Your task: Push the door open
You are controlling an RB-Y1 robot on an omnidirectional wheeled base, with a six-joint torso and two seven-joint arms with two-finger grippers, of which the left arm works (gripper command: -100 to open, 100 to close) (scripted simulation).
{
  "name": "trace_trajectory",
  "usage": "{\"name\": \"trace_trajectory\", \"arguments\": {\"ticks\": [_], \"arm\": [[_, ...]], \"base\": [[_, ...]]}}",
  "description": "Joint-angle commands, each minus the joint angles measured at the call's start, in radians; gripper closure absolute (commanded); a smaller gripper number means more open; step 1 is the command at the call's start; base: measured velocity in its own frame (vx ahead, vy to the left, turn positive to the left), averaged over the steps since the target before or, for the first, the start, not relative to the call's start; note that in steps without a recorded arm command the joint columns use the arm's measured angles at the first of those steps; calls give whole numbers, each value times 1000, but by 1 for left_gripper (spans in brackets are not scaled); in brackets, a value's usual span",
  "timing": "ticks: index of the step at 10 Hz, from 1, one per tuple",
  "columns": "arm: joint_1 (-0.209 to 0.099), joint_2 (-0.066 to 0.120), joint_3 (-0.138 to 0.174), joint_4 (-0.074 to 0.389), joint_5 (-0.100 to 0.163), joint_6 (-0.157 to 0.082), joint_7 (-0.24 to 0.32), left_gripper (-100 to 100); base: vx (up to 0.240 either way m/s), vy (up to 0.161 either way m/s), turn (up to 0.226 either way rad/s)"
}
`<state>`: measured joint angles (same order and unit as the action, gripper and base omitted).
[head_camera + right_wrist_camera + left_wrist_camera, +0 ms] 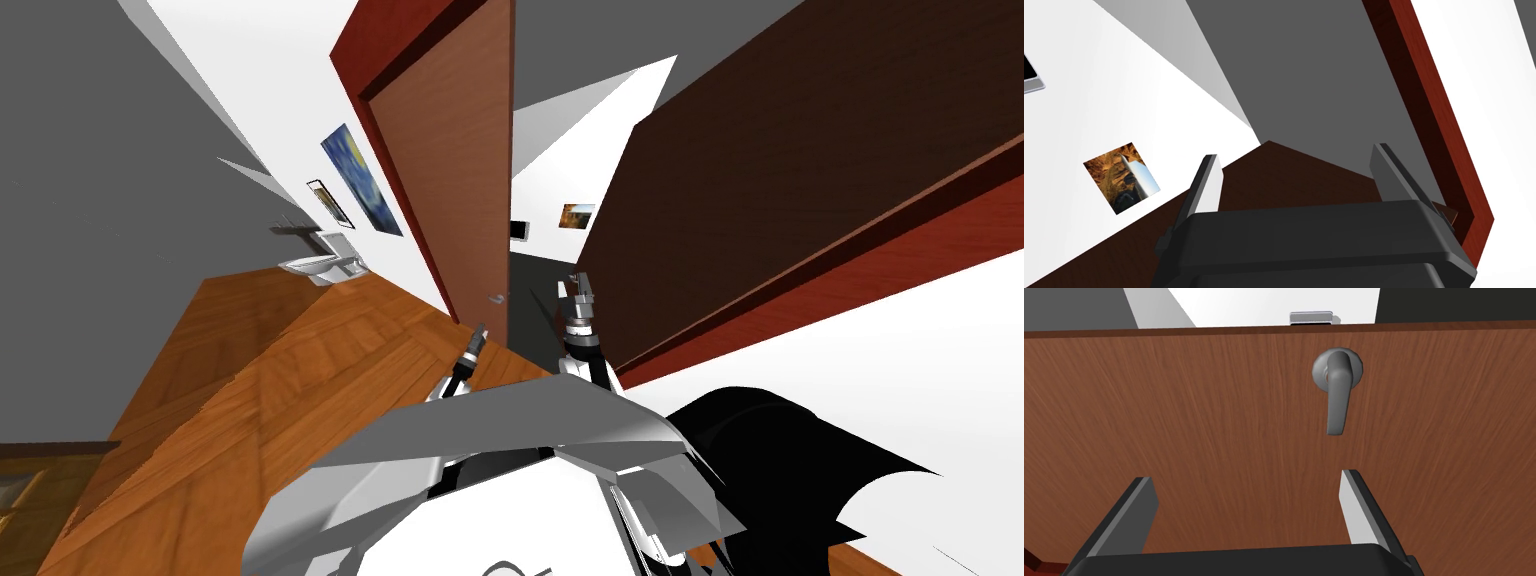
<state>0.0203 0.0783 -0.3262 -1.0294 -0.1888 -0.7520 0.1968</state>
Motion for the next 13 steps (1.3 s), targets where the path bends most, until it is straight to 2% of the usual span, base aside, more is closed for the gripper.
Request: {"name": "trace_trajectory", "arguments": {"ticks": [1, 4, 9, 13], "arm": [[-16, -3, -9, 38, -4, -7, 5, -100], [-39, -8, -23, 91, -11, -14, 12, -100], [-91, -25, -55, 209, -26, -29, 27, -100], [-119, -36, -72, 272, -34, -38, 36, -100]], "base": [[110, 74, -15], [90, 52, -17], [132, 74, -25], [133, 73, -18]]}}
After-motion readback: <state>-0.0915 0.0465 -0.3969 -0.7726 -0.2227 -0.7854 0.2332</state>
